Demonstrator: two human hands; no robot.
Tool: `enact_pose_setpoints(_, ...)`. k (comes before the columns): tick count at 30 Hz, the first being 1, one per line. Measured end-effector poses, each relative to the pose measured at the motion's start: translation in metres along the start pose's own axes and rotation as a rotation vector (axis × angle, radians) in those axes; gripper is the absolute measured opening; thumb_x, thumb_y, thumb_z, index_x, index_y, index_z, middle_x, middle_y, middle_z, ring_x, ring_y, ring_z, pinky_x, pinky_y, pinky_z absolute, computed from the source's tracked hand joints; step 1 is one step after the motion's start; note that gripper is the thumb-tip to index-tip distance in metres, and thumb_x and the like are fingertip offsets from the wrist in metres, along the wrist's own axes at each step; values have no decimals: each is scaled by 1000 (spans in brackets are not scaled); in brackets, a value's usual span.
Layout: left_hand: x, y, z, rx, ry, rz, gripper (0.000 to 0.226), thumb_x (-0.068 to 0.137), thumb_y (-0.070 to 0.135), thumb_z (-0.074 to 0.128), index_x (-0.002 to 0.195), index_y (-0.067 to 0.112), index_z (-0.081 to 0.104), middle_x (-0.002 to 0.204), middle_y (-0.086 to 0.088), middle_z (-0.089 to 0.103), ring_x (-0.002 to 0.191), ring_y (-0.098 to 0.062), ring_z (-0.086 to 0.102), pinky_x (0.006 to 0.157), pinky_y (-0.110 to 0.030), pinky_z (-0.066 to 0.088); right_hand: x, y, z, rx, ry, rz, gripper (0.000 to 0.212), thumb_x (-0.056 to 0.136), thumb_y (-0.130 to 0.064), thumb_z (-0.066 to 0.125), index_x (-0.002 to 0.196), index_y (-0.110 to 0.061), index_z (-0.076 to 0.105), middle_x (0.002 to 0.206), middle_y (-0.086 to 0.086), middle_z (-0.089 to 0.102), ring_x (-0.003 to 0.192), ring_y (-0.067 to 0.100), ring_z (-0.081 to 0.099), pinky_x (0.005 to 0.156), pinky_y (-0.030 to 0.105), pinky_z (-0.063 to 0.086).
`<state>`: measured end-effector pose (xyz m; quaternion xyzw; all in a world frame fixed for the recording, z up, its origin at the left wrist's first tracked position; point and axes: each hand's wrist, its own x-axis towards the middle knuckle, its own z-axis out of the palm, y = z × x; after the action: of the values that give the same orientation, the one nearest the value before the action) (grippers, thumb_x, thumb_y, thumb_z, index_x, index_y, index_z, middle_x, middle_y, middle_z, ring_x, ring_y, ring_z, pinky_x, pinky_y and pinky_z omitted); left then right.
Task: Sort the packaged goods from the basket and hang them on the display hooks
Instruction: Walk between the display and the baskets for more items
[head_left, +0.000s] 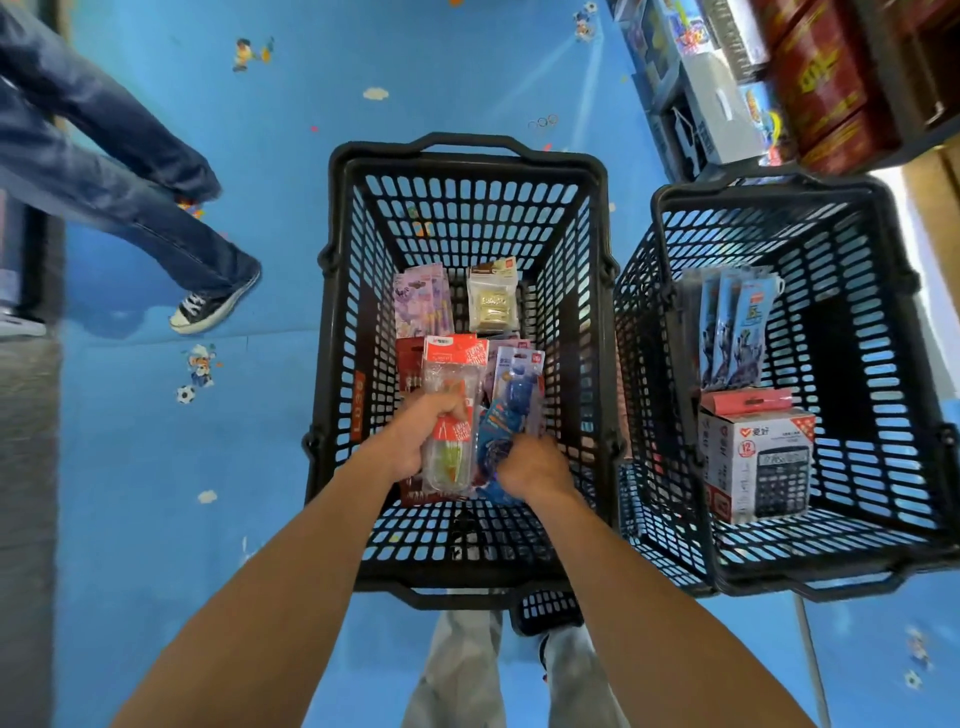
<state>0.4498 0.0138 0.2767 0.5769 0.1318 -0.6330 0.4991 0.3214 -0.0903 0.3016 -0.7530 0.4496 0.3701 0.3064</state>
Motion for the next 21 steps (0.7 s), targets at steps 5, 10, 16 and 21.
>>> enact_pose_setpoints(5, 0, -3, 0, -7, 30, 27, 21, 56, 5, 69, 75, 12, 65, 73, -7, 62, 72, -25, 62, 86, -47, 50, -12, -6, -10, -16, 134, 48, 56, 100, -31, 59, 148, -7, 44, 139, 18, 49, 122, 39, 56, 91, 43, 52)
enact_pose_setpoints(10, -7, -6, 3, 47, 63, 32, 37, 64, 7, 74, 100, 4, 65, 81, -12, 68, 80, -30, 67, 92, -53, 55, -28, -13, -12, 152, 428, -112, 32, 101, -25, 55, 132, -21, 58, 123, 14, 58, 99, 36, 66, 75, 40, 56)
enact_pose_setpoints(16, -19, -1, 13, -2, 89, 42, 32, 64, 11, 76, 95, 6, 75, 82, -16, 70, 72, -29, 68, 75, -46, 59, -53, -18, -24, 478, 424, -403, 81, 87, -27, 71, 155, -37, 26, 126, -1, 56, 95, 17, 63, 81, 38, 57)
enact_pose_setpoints(21, -29, 0, 25, -54, 98, 72, 46, 71, 22, 74, 112, 0, 75, 105, -25, 68, 93, -37, 65, 88, -54, 54, -59, -15, -27, 635, 384, -427, 22, 88, -34, 70, 109, -27, 69, 94, -4, 64, 83, 8, 62, 77, 33, 56)
